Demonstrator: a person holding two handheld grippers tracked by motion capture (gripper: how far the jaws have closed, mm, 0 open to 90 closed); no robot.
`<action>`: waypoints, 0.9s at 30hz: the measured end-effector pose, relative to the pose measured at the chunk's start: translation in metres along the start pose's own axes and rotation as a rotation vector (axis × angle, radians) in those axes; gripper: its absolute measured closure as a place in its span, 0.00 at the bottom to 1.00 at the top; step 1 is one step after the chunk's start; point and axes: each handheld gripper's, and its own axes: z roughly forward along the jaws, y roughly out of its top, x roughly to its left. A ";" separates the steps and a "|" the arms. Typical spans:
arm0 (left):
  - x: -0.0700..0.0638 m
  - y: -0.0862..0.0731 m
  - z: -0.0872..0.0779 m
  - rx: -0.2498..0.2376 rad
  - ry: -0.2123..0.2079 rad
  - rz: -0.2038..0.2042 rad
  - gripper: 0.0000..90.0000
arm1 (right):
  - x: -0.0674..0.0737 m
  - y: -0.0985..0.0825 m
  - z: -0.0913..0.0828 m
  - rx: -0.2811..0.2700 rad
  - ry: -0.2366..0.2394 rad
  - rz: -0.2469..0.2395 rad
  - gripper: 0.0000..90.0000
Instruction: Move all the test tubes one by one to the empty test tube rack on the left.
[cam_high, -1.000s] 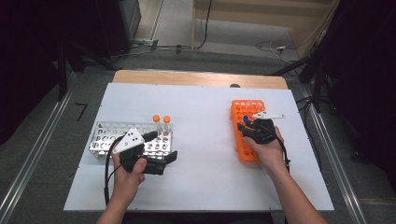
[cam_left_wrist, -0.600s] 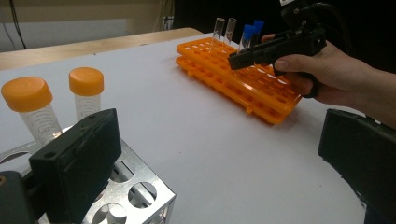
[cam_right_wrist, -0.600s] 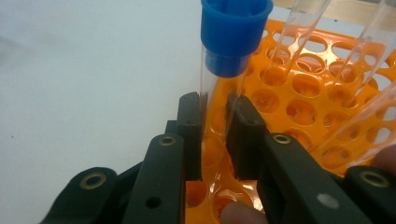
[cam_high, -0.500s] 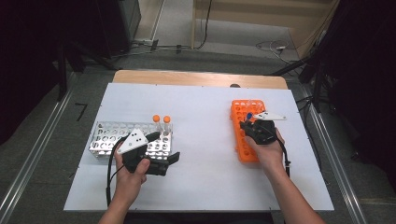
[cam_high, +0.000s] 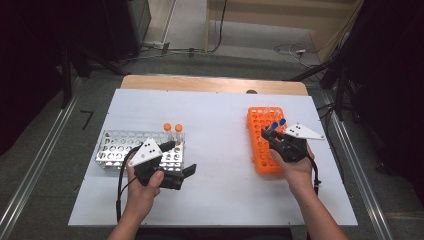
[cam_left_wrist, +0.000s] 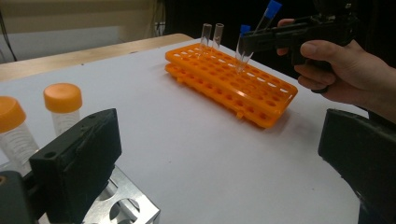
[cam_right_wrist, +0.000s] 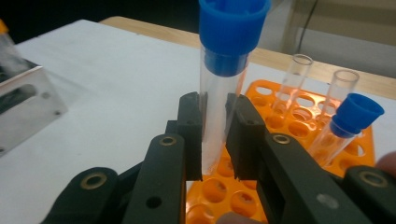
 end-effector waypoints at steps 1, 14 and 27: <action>-0.001 0.001 0.001 -0.004 -0.010 -0.001 0.00 | 0.002 0.000 -0.003 -0.004 0.014 0.002 0.83; -0.016 0.010 0.012 -0.025 -0.055 0.019 0.00 | 0.036 -0.005 -0.019 -0.023 0.232 -0.006 0.83; -0.037 0.017 0.029 -0.023 -0.074 0.037 0.27 | 0.077 -0.008 -0.012 0.026 0.390 -0.067 0.83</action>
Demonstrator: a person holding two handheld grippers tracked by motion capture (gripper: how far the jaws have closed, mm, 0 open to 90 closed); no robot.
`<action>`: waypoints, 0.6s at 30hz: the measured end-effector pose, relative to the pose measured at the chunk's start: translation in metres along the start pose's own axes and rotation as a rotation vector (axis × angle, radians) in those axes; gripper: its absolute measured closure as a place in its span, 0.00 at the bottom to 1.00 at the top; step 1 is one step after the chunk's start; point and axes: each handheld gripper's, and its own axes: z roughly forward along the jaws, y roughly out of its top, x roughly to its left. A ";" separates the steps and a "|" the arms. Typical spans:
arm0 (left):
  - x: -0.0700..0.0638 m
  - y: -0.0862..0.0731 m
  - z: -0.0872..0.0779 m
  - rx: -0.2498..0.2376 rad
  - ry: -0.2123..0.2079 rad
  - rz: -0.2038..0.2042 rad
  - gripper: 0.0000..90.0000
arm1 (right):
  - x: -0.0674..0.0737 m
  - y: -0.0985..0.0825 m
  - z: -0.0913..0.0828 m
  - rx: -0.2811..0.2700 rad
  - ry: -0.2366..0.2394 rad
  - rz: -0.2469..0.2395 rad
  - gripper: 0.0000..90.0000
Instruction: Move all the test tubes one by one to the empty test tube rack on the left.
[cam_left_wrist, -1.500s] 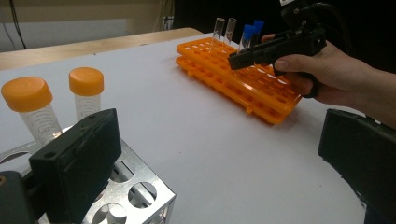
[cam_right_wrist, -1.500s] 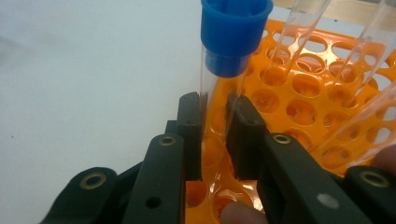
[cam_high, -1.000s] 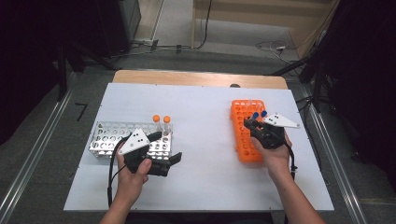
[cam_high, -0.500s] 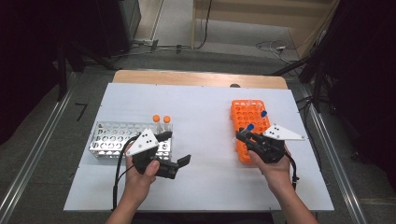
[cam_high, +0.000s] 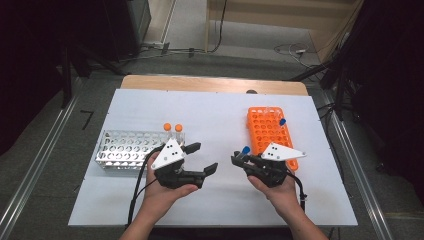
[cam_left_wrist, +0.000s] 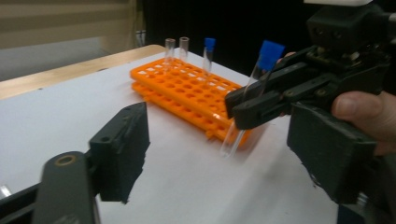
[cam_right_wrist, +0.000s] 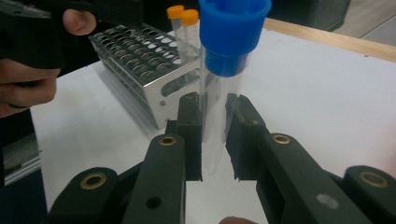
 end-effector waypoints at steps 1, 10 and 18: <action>-0.001 0.000 0.001 -0.003 -0.009 0.000 0.31 | 0.002 0.000 0.001 0.005 0.006 -0.003 0.83; -0.011 0.000 0.014 0.024 -0.085 0.020 0.56 | 0.021 0.001 0.014 0.040 0.063 -0.046 0.83; -0.019 0.001 0.023 0.065 -0.107 0.050 0.75 | 0.037 0.003 0.021 0.065 0.100 -0.085 0.83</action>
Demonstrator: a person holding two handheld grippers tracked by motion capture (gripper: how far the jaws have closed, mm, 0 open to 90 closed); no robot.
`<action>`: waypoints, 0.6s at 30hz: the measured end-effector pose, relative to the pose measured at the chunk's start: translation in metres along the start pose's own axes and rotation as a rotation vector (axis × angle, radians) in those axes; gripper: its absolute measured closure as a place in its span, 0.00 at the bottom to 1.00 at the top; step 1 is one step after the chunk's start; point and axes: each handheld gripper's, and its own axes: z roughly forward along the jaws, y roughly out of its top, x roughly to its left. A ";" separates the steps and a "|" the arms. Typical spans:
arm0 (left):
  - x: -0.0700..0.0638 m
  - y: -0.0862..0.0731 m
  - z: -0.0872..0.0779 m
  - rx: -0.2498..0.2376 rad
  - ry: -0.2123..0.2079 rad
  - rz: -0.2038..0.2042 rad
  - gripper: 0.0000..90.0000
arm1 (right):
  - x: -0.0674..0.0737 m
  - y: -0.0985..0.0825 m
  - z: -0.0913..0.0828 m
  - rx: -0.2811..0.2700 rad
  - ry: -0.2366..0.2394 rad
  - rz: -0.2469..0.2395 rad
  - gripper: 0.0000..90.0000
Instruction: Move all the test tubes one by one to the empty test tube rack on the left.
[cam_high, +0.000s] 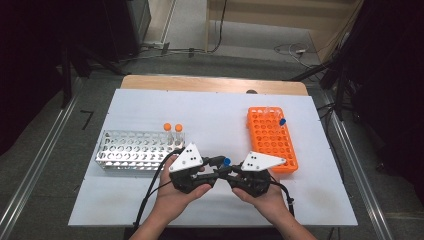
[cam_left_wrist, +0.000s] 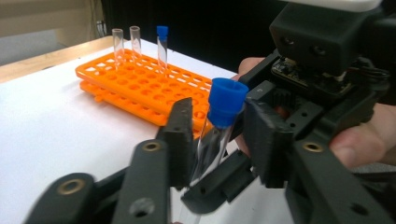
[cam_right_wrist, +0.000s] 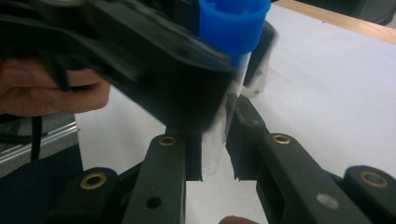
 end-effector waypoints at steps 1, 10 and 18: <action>0.000 0.000 0.000 0.000 -0.006 0.001 0.77 | 0.001 0.000 0.000 0.003 0.004 -0.004 0.83; 0.001 -0.001 -0.002 0.001 0.028 0.035 0.85 | 0.001 0.000 0.002 0.011 0.014 0.008 0.82; 0.007 0.001 -0.012 -0.031 0.052 0.018 0.85 | 0.000 0.000 0.000 0.001 0.002 -0.010 0.54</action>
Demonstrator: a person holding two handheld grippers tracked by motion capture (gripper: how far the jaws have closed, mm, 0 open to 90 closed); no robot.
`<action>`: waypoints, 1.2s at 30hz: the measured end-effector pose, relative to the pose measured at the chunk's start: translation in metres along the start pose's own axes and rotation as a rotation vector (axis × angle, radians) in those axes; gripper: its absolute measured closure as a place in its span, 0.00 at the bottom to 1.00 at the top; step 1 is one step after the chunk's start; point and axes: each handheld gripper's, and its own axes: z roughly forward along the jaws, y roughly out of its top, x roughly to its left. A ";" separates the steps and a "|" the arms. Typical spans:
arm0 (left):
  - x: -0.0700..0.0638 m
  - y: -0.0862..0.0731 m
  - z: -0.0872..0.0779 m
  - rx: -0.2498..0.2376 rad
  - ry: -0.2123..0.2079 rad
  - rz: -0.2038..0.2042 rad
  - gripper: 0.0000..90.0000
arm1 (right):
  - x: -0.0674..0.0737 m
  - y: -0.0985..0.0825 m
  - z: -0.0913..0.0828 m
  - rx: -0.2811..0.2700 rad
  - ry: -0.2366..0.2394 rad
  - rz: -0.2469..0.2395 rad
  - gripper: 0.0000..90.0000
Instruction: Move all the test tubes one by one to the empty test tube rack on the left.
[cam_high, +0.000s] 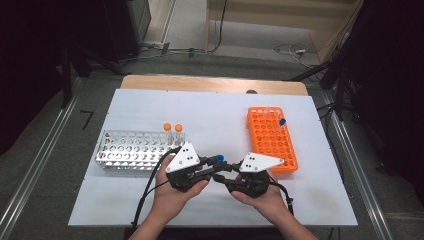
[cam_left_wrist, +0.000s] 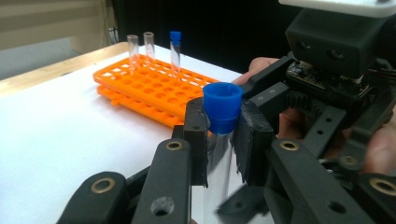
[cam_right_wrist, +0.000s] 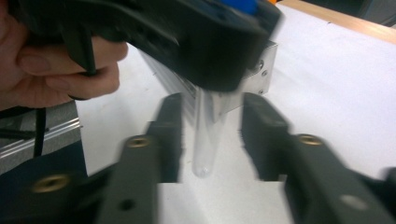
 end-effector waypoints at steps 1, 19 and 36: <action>0.002 0.000 -0.003 -0.004 0.008 -0.008 0.85 | -0.001 0.000 -0.001 -0.004 0.002 -0.001 0.48; 0.034 0.005 -0.043 -0.052 0.116 -0.062 0.85 | -0.030 -0.014 -0.033 0.011 -0.002 0.038 0.00; 0.066 0.005 -0.078 -0.091 0.253 -0.081 0.85 | -0.064 -0.042 -0.094 -0.020 -0.146 0.128 0.00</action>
